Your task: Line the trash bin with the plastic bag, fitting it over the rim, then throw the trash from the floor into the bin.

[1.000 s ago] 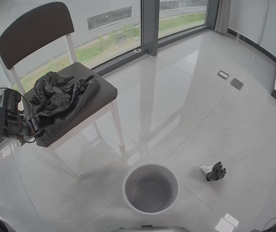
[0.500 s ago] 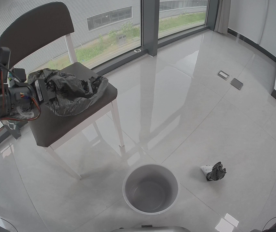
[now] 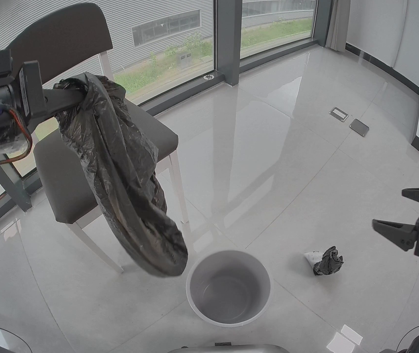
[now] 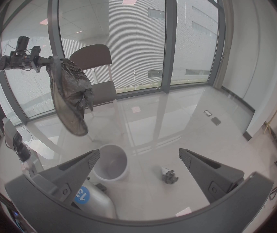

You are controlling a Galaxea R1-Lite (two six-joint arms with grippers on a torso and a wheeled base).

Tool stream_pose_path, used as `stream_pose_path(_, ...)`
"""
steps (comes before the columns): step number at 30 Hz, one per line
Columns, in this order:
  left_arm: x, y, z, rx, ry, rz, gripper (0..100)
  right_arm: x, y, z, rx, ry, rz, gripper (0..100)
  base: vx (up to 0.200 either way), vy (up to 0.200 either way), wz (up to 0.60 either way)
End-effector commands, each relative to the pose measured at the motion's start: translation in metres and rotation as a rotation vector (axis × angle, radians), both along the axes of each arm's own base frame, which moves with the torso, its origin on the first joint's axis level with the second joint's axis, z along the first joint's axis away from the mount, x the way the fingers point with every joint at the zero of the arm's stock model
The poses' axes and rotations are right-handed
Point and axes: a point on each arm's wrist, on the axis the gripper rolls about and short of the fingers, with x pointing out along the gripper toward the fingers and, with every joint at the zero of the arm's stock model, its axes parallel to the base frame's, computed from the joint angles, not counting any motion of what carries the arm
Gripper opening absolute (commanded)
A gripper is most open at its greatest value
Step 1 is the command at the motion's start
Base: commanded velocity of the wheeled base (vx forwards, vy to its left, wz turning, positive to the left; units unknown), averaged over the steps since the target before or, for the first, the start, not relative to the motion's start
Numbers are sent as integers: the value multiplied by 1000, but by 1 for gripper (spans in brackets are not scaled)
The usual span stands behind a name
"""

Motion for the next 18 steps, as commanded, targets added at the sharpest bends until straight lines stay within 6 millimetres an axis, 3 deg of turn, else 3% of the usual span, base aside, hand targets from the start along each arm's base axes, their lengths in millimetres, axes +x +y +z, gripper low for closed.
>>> stream_pose_path(1, -8, -9, 12, -5, -22, -24, 0, 32, 59, -26, 19, 109, 12, 100, 0, 0, 0)
stream_pose_path(5, -9, -10, 15, -9, -28, -19, 0, 36, 80, -34, 28, 130, 55, 100, 0, 0, 0)
stream_pose_path(8, -9, -10, 15, -9, -28, -19, 0, 36, 82, -36, 24, 135, 62, 100, 0, 0, 0)
stream_pose_path(10, -13, -11, 21, -24, -44, -39, 0, 50, 108, -45, 15, 147, 93, 100, 0, 0, 0)
stream_pose_path(18, -18, -14, 25, -44, -55, -68, 0, 89, 154, -62, 45, 131, 102, 100, 0, 0, 0)
